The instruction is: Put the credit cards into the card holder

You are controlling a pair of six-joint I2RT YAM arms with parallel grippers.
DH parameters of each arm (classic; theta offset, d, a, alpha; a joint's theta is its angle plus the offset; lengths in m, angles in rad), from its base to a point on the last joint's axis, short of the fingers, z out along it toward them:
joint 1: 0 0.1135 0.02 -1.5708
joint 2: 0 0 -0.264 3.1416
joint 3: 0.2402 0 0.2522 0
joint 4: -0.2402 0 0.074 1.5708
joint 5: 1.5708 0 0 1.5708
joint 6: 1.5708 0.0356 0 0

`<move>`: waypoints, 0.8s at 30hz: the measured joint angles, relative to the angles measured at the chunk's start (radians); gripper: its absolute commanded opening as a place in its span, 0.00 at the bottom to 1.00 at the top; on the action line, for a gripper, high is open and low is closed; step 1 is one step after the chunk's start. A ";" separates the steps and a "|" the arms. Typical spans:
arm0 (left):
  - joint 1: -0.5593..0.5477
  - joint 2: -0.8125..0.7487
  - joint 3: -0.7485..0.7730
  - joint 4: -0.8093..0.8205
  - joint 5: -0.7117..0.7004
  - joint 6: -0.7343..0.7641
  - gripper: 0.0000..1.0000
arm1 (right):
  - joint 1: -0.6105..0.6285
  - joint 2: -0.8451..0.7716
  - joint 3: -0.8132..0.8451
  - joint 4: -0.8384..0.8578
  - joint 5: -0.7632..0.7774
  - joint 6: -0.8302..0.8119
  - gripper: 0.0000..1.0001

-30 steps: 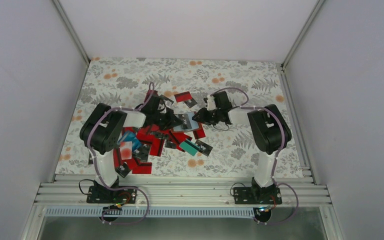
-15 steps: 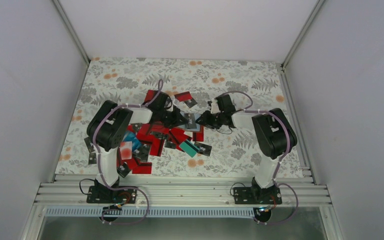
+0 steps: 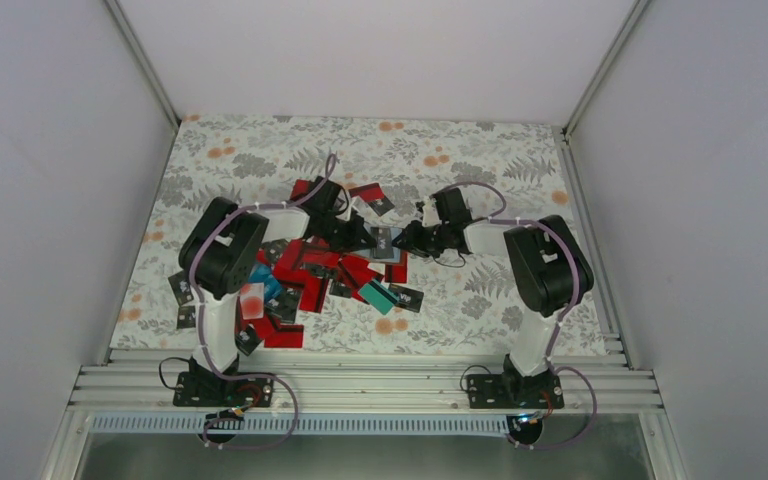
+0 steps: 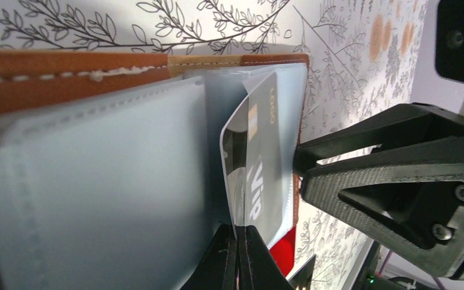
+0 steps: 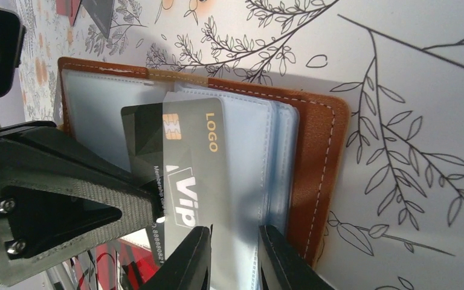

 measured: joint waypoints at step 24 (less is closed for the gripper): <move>0.036 0.108 0.154 -0.187 0.092 0.235 0.02 | -0.022 0.070 0.106 -0.073 -0.039 -0.027 0.22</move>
